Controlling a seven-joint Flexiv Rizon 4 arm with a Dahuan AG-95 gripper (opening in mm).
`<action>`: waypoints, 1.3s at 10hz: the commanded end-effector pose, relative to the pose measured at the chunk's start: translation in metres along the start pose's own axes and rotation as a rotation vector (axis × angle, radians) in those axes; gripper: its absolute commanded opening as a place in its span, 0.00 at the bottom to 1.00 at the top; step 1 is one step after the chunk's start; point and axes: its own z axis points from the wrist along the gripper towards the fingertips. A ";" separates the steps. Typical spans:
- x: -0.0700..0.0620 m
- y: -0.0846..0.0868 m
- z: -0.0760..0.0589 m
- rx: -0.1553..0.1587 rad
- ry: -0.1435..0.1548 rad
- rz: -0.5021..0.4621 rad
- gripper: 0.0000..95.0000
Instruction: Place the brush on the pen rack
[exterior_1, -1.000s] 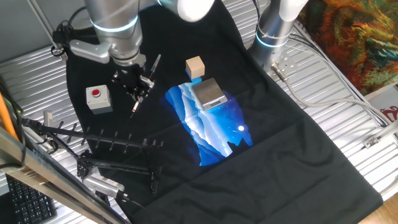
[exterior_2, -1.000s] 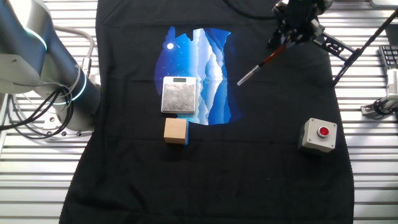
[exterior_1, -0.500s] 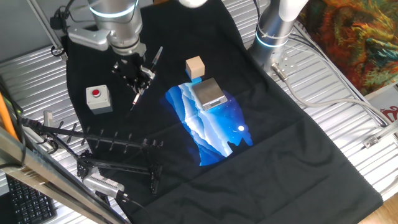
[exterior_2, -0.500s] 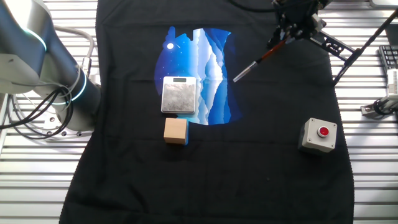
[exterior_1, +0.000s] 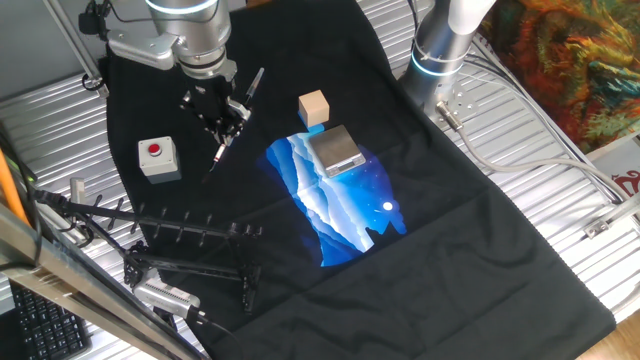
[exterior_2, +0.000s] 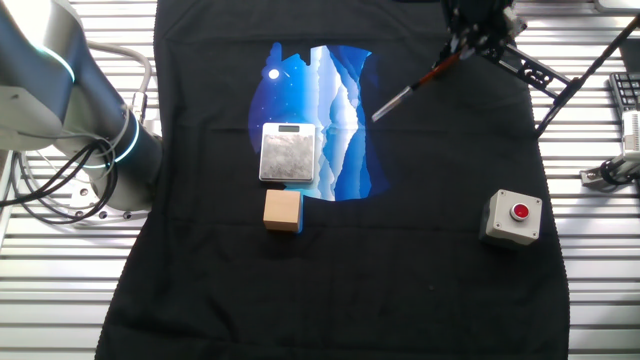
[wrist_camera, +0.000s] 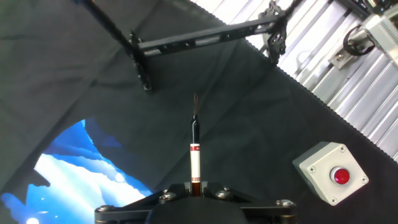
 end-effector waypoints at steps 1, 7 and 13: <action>-0.006 0.003 -0.007 -0.001 0.005 0.003 0.00; -0.015 0.012 -0.020 -0.010 0.013 0.014 0.00; -0.015 0.010 -0.017 -0.030 0.034 0.056 0.00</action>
